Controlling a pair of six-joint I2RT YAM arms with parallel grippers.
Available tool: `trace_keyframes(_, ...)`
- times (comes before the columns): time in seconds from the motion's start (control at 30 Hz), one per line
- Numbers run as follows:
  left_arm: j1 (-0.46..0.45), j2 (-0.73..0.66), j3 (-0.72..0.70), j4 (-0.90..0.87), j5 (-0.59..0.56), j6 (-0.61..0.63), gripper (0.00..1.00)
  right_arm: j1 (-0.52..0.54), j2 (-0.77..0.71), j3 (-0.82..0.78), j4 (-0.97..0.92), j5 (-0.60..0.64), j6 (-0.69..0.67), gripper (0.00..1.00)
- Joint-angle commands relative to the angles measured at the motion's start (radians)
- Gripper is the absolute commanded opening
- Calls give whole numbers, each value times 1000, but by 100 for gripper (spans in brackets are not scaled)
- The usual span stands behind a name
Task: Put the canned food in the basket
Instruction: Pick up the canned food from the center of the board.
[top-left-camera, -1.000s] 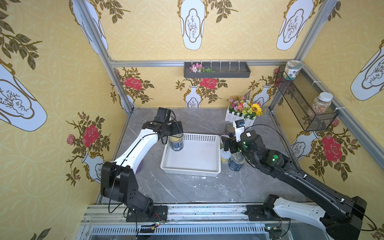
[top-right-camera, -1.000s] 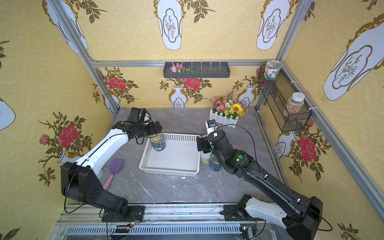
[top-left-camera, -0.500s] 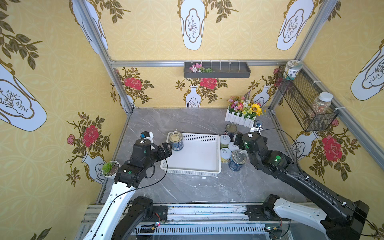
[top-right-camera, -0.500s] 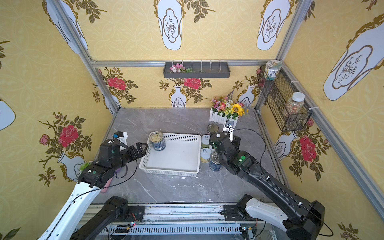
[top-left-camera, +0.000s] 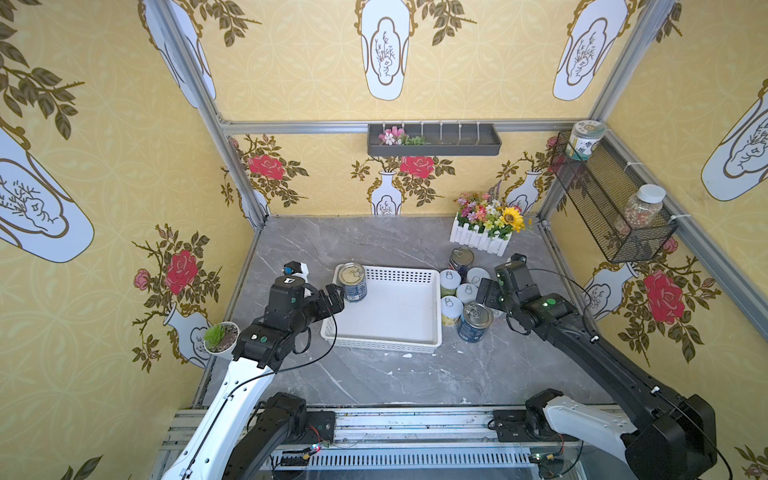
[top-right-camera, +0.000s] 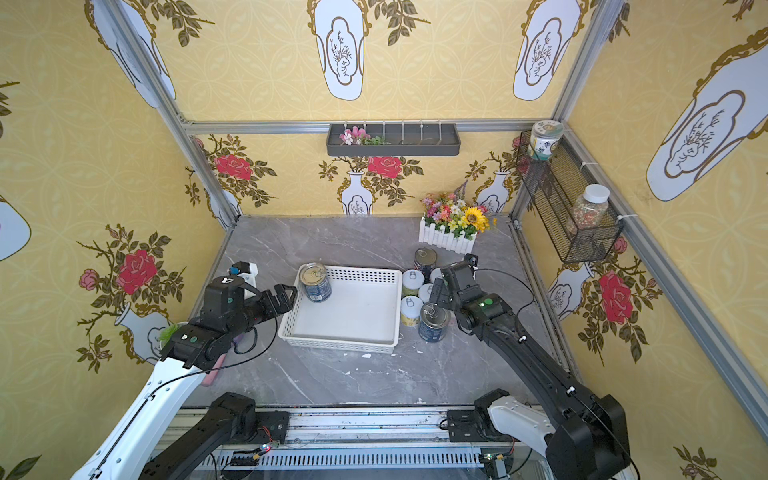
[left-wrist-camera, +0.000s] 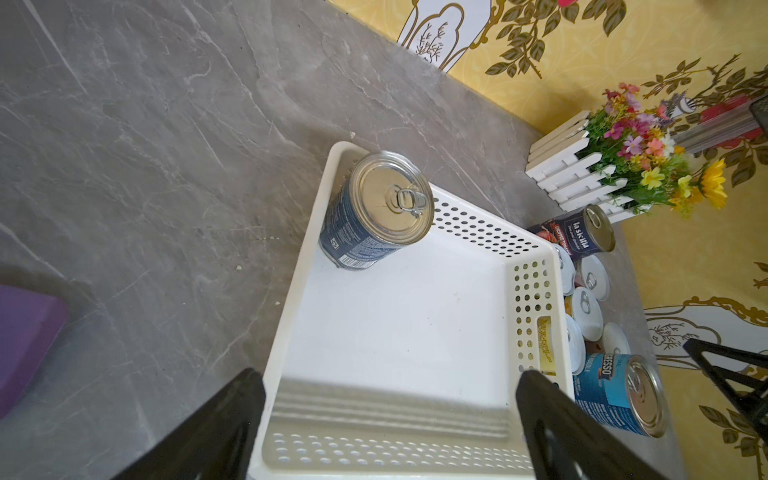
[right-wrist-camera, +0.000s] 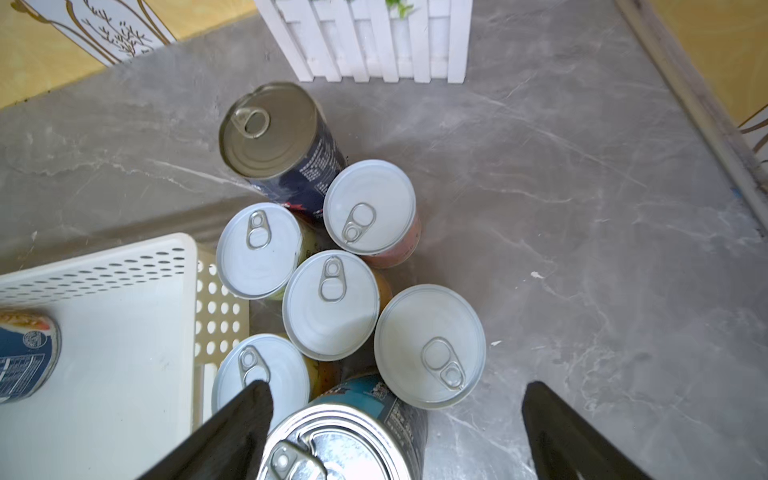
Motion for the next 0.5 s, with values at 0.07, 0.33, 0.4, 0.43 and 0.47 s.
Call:
trace_keyframes(0.07, -1, -53, -11, 5, -22, -11, 100, -2, 56, -17, -2, -147, -43, 97)
trace_keyframes(0.33, -1, -15, -8, 2, -11, -9, 100, 15, 12, -74, 12, -176, -60, 98)
trace_keyframes(0.4, -2, -5, -8, 1, 2, -6, 100, 29, -3, -90, 12, -175, -63, 98)
trace_keyframes(0.43, -1, -3, -8, 4, 6, -5, 100, 43, -10, -98, 16, -172, -63, 98)
trace_keyframes(0.47, -1, -2, -9, 5, 11, -5, 100, 65, -18, -109, 27, -169, -65, 98)
